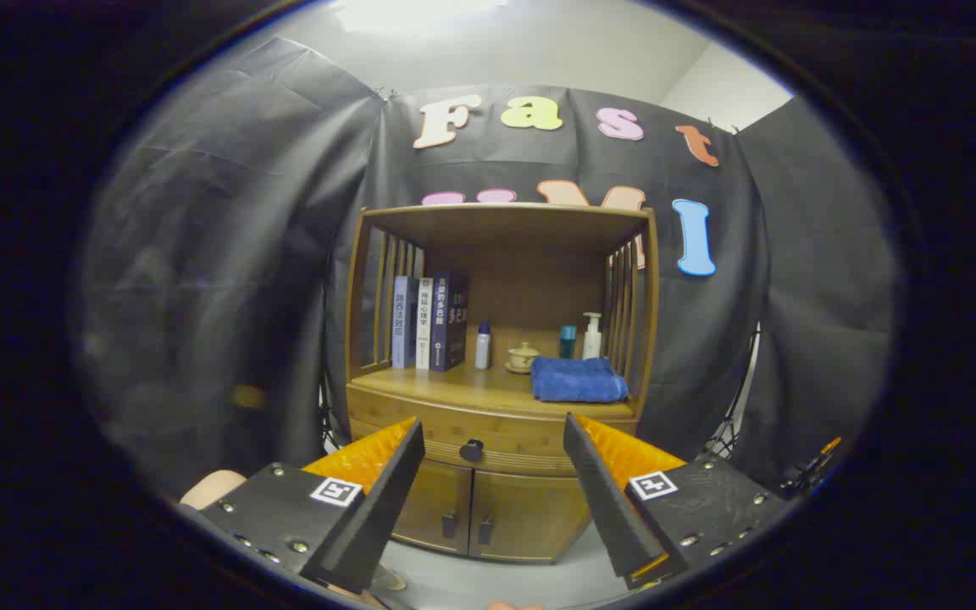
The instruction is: Pull open the drawer, take out the items inside it, and place them on the countertop above the cabinet.
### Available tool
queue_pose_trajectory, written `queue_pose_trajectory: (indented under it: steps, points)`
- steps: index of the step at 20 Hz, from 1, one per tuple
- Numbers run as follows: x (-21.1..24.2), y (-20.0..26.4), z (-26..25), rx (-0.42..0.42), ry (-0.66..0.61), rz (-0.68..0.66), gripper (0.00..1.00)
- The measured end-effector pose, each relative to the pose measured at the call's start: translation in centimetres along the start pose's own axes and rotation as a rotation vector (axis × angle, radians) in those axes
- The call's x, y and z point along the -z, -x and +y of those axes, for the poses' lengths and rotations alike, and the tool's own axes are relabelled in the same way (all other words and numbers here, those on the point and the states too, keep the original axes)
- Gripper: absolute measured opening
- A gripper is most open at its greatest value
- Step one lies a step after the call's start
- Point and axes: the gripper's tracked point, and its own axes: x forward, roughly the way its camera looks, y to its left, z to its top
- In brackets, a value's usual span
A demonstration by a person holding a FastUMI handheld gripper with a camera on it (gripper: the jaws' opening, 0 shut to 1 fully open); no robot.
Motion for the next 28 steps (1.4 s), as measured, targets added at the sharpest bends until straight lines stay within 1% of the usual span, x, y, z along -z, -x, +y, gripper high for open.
queue_pose_trajectory:
  steps: [13, 17, 20, 22, 28]
  points:
    - [0.6, -0.2, 0.9, -0.017, -0.027, 0.01, 0.99]
    - [1.5, -1.1, 1.5, -0.015, -0.043, 0.016, 0.99]
    - [2.2, -2.8, 1.8, -0.002, -0.043, 0.009, 0.99]
    - [3.2, -4.8, 2.1, 0.013, -0.022, 0.016, 0.99]
    - [6.9, -12.8, 2.5, 0.085, 0.012, 0.039, 0.99]
